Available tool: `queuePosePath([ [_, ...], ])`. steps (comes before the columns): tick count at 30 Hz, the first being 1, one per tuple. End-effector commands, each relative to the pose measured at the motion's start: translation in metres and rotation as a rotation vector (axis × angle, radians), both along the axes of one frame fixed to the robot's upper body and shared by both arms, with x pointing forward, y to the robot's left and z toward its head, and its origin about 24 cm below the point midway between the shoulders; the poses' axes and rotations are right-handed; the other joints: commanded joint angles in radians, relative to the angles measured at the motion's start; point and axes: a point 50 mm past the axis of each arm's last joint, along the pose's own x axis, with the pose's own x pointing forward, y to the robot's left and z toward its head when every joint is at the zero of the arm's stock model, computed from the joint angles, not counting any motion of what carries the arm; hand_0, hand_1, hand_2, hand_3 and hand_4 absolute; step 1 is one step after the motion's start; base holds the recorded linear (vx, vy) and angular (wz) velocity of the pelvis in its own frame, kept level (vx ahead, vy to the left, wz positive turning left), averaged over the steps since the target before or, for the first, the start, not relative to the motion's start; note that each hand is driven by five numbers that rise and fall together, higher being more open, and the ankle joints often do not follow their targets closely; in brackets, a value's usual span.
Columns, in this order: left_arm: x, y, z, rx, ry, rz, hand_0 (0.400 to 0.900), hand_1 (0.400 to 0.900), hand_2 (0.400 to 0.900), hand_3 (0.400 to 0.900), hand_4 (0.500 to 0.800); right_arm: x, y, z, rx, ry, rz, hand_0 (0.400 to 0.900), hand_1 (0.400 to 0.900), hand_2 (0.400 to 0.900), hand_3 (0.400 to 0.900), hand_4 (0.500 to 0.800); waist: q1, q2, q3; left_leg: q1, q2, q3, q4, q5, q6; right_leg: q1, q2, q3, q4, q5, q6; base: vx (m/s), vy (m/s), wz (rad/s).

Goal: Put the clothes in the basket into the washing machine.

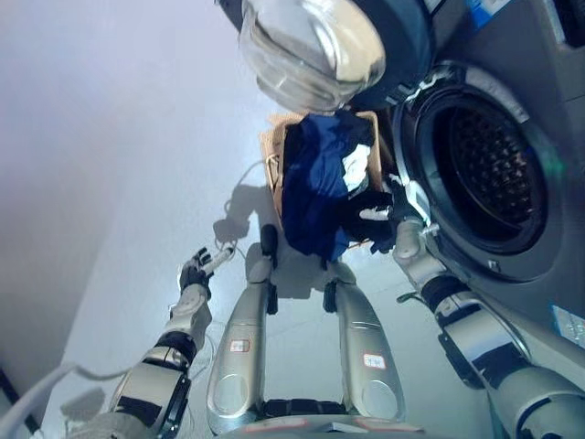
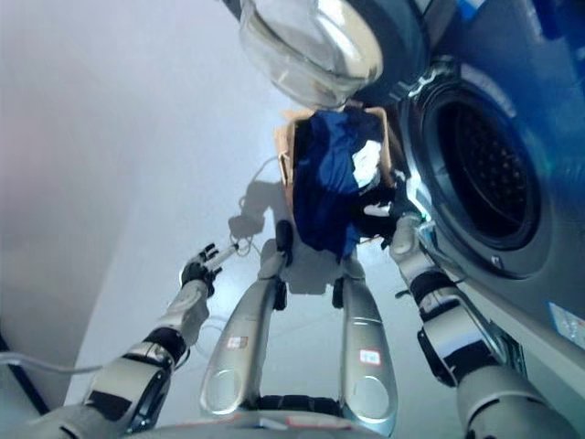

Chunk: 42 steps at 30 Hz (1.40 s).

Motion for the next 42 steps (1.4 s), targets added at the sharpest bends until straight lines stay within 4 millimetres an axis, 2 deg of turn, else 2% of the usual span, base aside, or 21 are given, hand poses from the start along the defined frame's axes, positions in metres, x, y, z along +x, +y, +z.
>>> queuePosePath([
  [1, 0.005, 0.014, 0.018, -0.013, -0.124, 0.083, 0.900, 0.900, 0.900, 0.900, 0.800, -0.005, -0.024, 0.006, -0.063, -0.035, -0.054, 0.900, 0.900, 0.900, 0.900, 0.800, -0.005, 0.053, -0.027, -0.144, -0.024, 0.005, 0.209, -0.145, -0.014, -0.174, -0.022, 0.037, 0.218, -0.116, 0.065, -0.07, -0.013, 0.15],
  [4, 0.012, 0.009, 0.027, -0.040, -0.171, 0.072, 0.900, 0.900, 0.900, 0.900, 0.800, -0.006, -0.028, 0.001, -0.105, 0.013, -0.066, 0.900, 0.900, 0.900, 0.900, 0.800, 0.001, 0.065, -0.027, -0.264, -0.029, -0.002, 0.309, -0.171, -0.007, -0.289, -0.037, 0.041, 0.326, -0.143, 0.058, -0.04, -0.018, 0.14],
  [8, 0.015, 0.001, 0.030, -0.055, -0.190, 0.057, 0.900, 0.900, 0.900, 0.900, 0.800, -0.013, -0.033, -0.012, -0.181, 0.075, -0.129, 0.900, 0.900, 0.900, 0.900, 0.800, 0.010, 0.084, -0.027, -0.362, -0.034, 0.004, 0.394, -0.191, 0.000, -0.391, -0.047, 0.051, 0.418, -0.163, 0.051, -0.02, -0.005, 0.08],
  [10, 0.014, -0.004, 0.031, -0.053, -0.203, 0.044, 0.900, 0.900, 0.900, 0.900, 0.800, -0.017, -0.035, -0.019, -0.201, 0.092, -0.155, 0.900, 0.900, 0.900, 0.900, 0.800, 0.012, 0.090, -0.027, -0.388, -0.034, 0.010, 0.419, -0.198, 0.002, -0.424, -0.049, 0.056, 0.445, -0.169, 0.047, 0.00, 0.004, 0.02],
  [17, 0.012, -0.013, 0.032, -0.050, -0.221, 0.010, 0.900, 0.900, 0.900, 0.900, 0.800, -0.021, -0.043, -0.023, -0.247, 0.130, -0.193, 0.900, 0.900, 0.900, 0.900, 0.800, 0.017, 0.100, -0.031, -0.421, -0.039, 0.018, 0.458, -0.211, 0.006, -0.469, -0.050, 0.075, 0.484, -0.173, 0.046, 0.00, 0.008, -0.02],
  [18, 0.013, -0.016, 0.035, -0.052, -0.238, 0.002, 0.900, 0.900, 0.900, 0.900, 0.800, -0.022, -0.045, -0.023, -0.257, 0.143, -0.189, 0.873, 0.873, 0.873, 0.873, 0.784, 0.018, 0.101, -0.034, -0.423, -0.041, 0.014, 0.463, -0.211, 0.006, -0.469, -0.051, 0.075, 0.485, -0.173, 0.046, 0.00, 0.000, 0.00],
  [19, 0.013, -0.018, 0.035, -0.053, -0.242, -0.007, 0.900, 0.900, 0.900, 0.900, 0.800, -0.023, -0.046, -0.025, -0.252, 0.150, -0.189, 0.788, 0.788, 0.788, 0.788, 0.733, 0.017, 0.100, -0.036, -0.425, -0.040, 0.015, 0.463, -0.211, 0.006, -0.471, -0.050, 0.075, 0.486, -0.171, 0.047, 0.00, 0.000, 0.00],
  [20, 0.012, -0.018, 0.034, -0.056, -0.240, -0.007, 0.900, 0.900, 0.900, 0.900, 0.800, -0.024, -0.047, -0.025, -0.251, 0.154, -0.190, 0.400, 0.400, 0.400, 0.400, 0.500, 0.017, 0.100, -0.039, -0.425, -0.040, 0.016, 0.461, -0.211, 0.006, -0.472, -0.049, 0.077, 0.484, -0.170, 0.047, 0.00, 0.000, 0.00],
  [23, 0.012, -0.018, 0.033, -0.054, -0.226, -0.002, 0.900, 0.900, 0.900, 0.900, 0.800, -0.024, -0.051, -0.024, -0.242, 0.159, -0.201, 0.400, 0.400, 0.400, 0.400, 0.500, 0.017, 0.093, -0.045, -0.419, -0.039, 0.016, 0.453, -0.208, 0.004, -0.466, -0.050, 0.077, 0.478, -0.170, 0.048, 0.00, 0.000, 0.00],
  [30, 0.010, -0.014, 0.027, -0.054, -0.198, 0.028, 0.900, 0.900, 0.900, 0.900, 0.800, -0.022, -0.048, -0.020, -0.173, 0.090, -0.215, 0.400, 0.400, 0.400, 0.400, 0.500, 0.009, 0.073, -0.058, -0.393, -0.038, 0.015, 0.441, -0.212, 0.004, -0.440, -0.045, 0.077, 0.467, -0.171, 0.048, 0.00, 0.004, -0.04],
  [33, 0.008, -0.008, 0.025, -0.052, -0.185, 0.063, 0.900, 0.900, 0.900, 0.900, 0.800, -0.017, -0.044, -0.010, -0.107, 0.015, -0.215, 0.400, 0.400, 0.400, 0.400, 0.500, 0.002, 0.061, -0.068, -0.380, -0.037, 0.011, 0.439, -0.215, 0.004, -0.426, -0.043, 0.078, 0.460, -0.170, 0.049, 0.01, 0.003, -0.06],
  [36, 0.004, 0.004, 0.026, -0.053, -0.189, 0.116, 0.900, 0.900, 0.900, 0.900, 0.800, -0.008, -0.036, 0.020, -0.037, -0.154, -0.161, 0.400, 0.400, 0.400, 0.400, 0.500, -0.015, 0.037, -0.079, -0.349, -0.032, 0.009, 0.416, -0.218, 0.003, -0.392, -0.038, 0.078, 0.434, -0.168, 0.051, 0.01, 0.003, -0.08],
  [37, 0.004, 0.004, 0.026, -0.053, -0.188, 0.115, 0.900, 0.900, 0.900, 0.900, 0.800, -0.008, -0.036, 0.020, -0.037, -0.153, -0.161, 0.400, 0.400, 0.400, 0.400, 0.500, -0.015, 0.037, -0.077, -0.346, -0.032, 0.009, 0.415, -0.218, 0.003, -0.389, -0.037, 0.078, 0.433, -0.168, 0.051, 0.01, -0.003, -0.06],
  [38, 0.001, 0.008, 0.024, -0.056, -0.184, 0.130, 0.900, 0.900, 0.900, 0.900, 0.800, -0.006, -0.034, 0.030, -0.020, -0.205, -0.139, 0.400, 0.400, 0.400, 0.400, 0.500, -0.018, 0.031, -0.080, -0.338, -0.030, 0.008, 0.410, -0.219, 0.003, -0.381, -0.036, 0.078, 0.427, -0.167, 0.051, 0.01, 0.006, -0.11],
  [39, -0.004, 0.013, 0.021, -0.059, -0.176, 0.149, 0.900, 0.900, 0.900, 0.900, 0.800, -0.003, -0.030, 0.054, 0.000, -0.312, -0.094, 0.400, 0.400, 0.400, 0.400, 0.500, -0.027, 0.020, -0.085, -0.325, -0.027, 0.008, 0.404, -0.222, 0.002, -0.365, -0.033, 0.078, 0.416, -0.166, 0.052, 0.01, 0.004, -0.14],
  [42, -0.011, 0.019, 0.016, -0.065, -0.159, 0.178, 0.900, 0.900, 0.900, 0.900, 0.800, -0.006, -0.030, 0.081, 0.031, -0.433, -0.052, 0.400, 0.400, 0.400, 0.400, 0.500, -0.035, 0.006, -0.090, -0.305, -0.024, 0.005, 0.396, -0.226, 0.001, -0.342, -0.029, 0.077, 0.405, -0.169, 0.051, 0.01, -0.005, -0.09],
])
